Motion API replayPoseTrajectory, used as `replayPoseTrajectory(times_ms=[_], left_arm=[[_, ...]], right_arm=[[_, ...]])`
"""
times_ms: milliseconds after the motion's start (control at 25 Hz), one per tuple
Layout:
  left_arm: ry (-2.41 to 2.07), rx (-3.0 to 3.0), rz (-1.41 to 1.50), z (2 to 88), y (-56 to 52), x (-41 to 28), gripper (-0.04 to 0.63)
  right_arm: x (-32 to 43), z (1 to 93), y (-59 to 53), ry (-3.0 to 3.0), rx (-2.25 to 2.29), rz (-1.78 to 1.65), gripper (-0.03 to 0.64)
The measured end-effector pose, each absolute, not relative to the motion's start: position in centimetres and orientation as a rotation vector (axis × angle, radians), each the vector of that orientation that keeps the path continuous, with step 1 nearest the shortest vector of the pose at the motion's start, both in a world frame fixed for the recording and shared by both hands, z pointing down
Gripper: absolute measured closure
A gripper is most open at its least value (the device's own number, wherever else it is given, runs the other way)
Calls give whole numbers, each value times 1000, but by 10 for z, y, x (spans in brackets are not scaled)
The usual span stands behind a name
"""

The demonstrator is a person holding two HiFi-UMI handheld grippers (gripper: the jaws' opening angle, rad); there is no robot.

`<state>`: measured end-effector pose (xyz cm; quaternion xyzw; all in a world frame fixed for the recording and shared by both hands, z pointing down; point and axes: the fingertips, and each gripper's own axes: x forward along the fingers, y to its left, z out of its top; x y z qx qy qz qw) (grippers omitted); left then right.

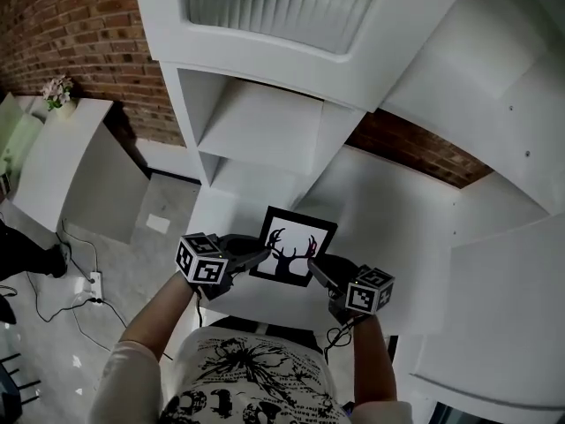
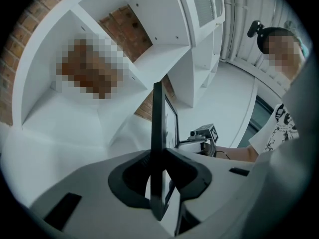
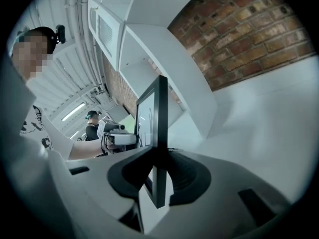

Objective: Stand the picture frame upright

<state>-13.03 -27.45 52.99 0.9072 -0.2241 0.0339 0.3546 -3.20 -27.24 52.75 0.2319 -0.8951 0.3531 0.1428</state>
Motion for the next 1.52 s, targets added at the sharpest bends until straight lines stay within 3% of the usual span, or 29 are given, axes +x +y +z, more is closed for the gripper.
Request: replayPoseTrajectory(times_ms=[640, 1520], left_arm=[[-738, 2618, 404, 554, -357, -133, 494], [-843, 2783, 604, 588, -414, -139, 483]], right_arm=[[-37, 549, -368, -2524, 768, 577, 518], [-40, 585, -420, -2347, 965, 374, 523]])
